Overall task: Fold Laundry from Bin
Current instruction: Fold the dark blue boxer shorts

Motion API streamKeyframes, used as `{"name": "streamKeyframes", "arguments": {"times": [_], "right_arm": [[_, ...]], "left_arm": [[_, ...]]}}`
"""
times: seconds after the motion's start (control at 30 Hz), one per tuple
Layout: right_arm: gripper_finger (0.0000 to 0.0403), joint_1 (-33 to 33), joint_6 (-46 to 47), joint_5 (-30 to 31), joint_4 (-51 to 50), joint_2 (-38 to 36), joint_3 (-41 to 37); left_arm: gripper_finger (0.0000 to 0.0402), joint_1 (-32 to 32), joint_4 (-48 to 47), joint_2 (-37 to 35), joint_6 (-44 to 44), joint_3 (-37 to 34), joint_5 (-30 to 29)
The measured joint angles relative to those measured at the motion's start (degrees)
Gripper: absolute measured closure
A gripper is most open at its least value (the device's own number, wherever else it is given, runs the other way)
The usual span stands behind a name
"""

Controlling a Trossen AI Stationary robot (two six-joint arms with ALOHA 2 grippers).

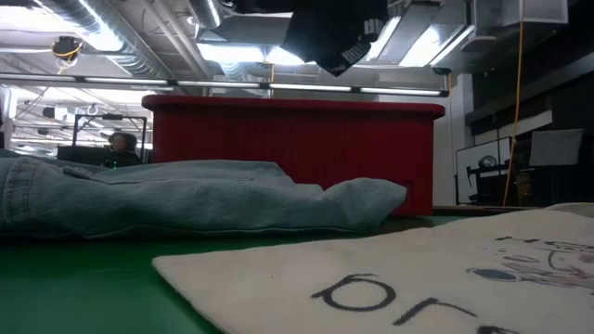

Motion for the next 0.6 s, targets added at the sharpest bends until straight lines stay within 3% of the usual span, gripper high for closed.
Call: {"name": "streamKeyframes", "arguments": {"times": [0.2, 0.6], "right_arm": [[0.0393, 0.0, 0.0, 0.0, 0.0, 0.0, 0.0], [0.0393, 0.0, 0.0, 0.0, 0.0, 0.0, 0.0]], "left_arm": [[0.0206, 1.1, 0.1, 0.0, -0.1, 0.0, 5.2], [0.0206, 4.0, 0.0, 0.0, 0.3, 0.0, 5.4]]}}
